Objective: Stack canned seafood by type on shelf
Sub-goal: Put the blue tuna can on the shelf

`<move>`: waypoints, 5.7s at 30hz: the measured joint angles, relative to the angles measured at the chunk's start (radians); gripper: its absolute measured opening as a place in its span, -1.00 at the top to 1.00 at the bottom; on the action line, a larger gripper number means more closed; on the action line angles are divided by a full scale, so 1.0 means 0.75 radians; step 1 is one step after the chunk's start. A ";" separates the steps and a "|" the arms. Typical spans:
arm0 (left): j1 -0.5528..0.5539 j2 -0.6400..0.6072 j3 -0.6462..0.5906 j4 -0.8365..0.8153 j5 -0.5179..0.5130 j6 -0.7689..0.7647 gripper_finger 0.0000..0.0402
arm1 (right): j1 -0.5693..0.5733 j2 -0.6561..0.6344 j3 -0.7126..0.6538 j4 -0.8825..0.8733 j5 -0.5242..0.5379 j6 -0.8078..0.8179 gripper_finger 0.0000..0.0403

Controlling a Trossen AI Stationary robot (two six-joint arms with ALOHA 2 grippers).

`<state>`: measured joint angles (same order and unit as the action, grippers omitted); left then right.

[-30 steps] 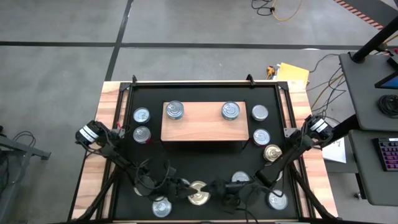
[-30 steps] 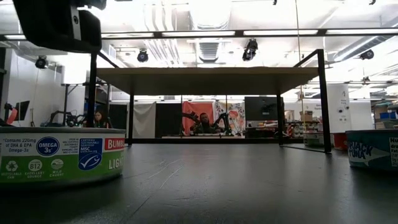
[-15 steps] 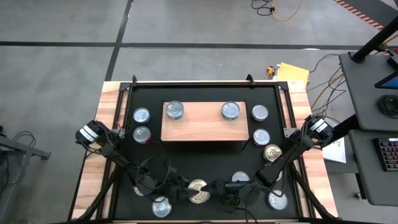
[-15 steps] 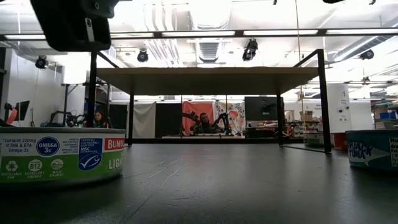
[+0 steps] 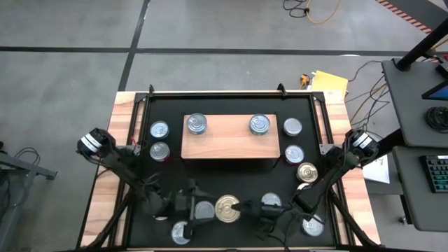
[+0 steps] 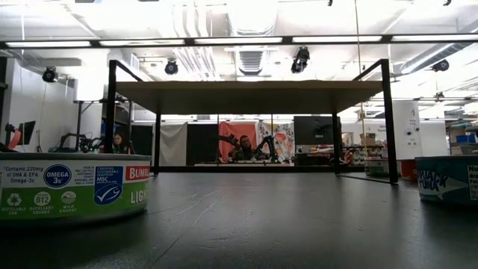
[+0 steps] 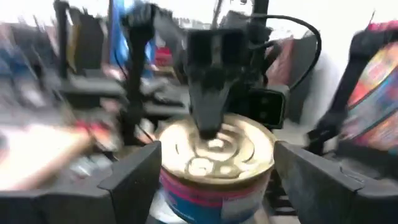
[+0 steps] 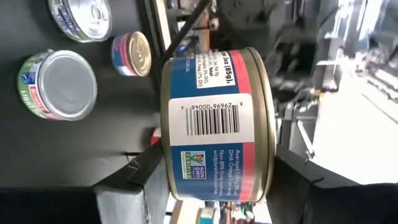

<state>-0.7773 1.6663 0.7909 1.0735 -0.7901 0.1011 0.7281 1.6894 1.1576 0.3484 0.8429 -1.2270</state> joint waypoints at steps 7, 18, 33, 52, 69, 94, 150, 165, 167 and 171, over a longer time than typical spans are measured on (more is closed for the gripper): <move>-0.088 0.003 0.002 -0.047 -0.169 0.775 -0.43 | -0.011 -0.026 0.000 -0.125 0.044 0.478 0.05; -0.088 0.110 0.079 -0.064 -0.421 1.112 -0.51 | -0.053 -0.025 -0.001 -0.239 0.042 0.750 0.05; -0.062 0.405 0.370 -0.071 -0.683 1.380 -0.73 | -0.076 -0.024 0.001 -0.229 0.038 0.751 0.05; -0.033 0.411 0.391 -0.066 -0.679 1.340 -0.38 | -0.078 -0.024 0.001 -0.243 0.018 0.752 0.05; -0.041 0.410 0.391 -0.076 -0.810 1.342 0.10 | -0.078 -0.024 0.001 -0.252 0.033 0.905 -0.57; 0.182 -0.430 -0.068 -0.528 -0.328 0.944 0.10 | -0.085 -0.333 0.001 -0.711 0.130 1.512 -0.61; 0.240 -0.321 0.191 -2.408 -0.602 -0.268 -0.15 | -0.169 -0.259 -0.002 -0.769 0.123 1.531 -0.59; 0.250 -0.321 0.191 -2.395 -0.528 -0.425 -0.22 | -0.169 -0.259 -0.002 -0.768 0.123 1.532 -0.59; 0.251 -0.321 0.191 -2.393 -0.529 -0.432 -0.29 | -0.169 -0.259 -0.002 -0.768 0.123 1.532 -0.61; 0.251 -0.321 0.191 -2.387 -0.544 -0.432 -0.42 | -0.169 -0.259 -0.002 -0.768 0.123 1.532 -0.64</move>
<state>-0.5888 1.4254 0.9342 -0.7166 -1.1984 -0.2230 0.6014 1.4952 1.1561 -0.2276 0.9348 -0.0784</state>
